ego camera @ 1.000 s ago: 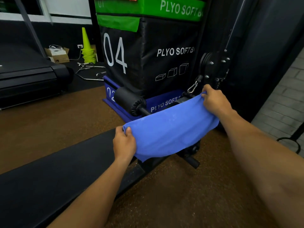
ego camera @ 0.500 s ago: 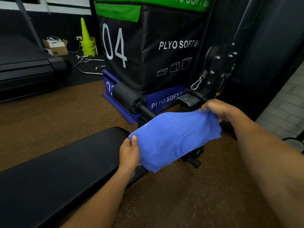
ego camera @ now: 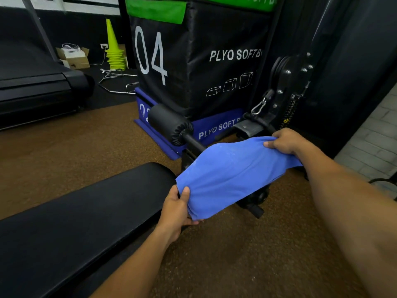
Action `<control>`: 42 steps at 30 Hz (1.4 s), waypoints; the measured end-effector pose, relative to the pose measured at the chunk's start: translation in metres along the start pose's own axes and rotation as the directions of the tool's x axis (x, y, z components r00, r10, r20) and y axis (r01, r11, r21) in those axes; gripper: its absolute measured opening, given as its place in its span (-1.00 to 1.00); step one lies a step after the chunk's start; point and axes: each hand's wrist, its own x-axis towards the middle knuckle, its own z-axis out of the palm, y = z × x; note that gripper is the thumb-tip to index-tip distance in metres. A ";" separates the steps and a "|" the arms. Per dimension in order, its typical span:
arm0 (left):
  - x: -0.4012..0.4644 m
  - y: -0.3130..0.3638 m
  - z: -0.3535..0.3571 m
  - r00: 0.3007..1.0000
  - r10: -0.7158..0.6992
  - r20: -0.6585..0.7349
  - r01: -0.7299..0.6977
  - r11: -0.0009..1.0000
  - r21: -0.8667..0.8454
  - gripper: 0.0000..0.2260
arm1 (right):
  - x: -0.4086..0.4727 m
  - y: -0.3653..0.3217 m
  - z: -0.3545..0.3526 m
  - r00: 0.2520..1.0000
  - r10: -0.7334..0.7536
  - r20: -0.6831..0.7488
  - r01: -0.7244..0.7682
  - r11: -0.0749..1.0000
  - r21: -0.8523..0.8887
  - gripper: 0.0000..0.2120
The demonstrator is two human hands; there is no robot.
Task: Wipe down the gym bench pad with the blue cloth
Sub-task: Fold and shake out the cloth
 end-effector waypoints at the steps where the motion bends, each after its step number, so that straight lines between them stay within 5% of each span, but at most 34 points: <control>1: -0.002 0.000 0.001 1.000 0.027 -0.006 -0.027 1.000 0.000 -0.82 | 0.000 -0.001 0.000 1.000 -0.013 -0.016 0.013 1.000 -0.008 -0.76; 10: -0.005 -0.017 0.001 0.992 0.122 -0.029 -0.121 0.992 0.017 -0.83 | 0.000 -0.002 -0.007 0.990 -0.063 -0.126 0.071 0.996 0.060 -0.73; 24: -0.001 -0.025 0.006 0.997 0.033 0.064 -0.043 0.986 0.164 -0.86 | -0.012 0.010 0.027 0.999 0.042 -0.020 -0.042 0.999 -0.013 -0.69; 34: 0.005 -0.018 0.026 0.979 -0.198 -0.053 0.205 0.933 0.297 -0.73 | -0.022 -0.003 0.046 0.994 0.030 0.106 -0.038 0.997 0.072 -0.66; 38: 0.007 -0.002 0.034 0.981 0.066 -0.182 0.027 0.884 0.467 -0.60 | -0.029 -0.025 0.042 0.987 -0.027 0.161 -0.004 0.981 0.192 -0.62; 42: 0.004 0.027 0.049 0.860 0.498 -0.109 -0.381 0.771 0.511 -0.76 | -0.045 -0.057 0.036 0.984 -0.132 0.123 0.092 0.954 0.286 -0.55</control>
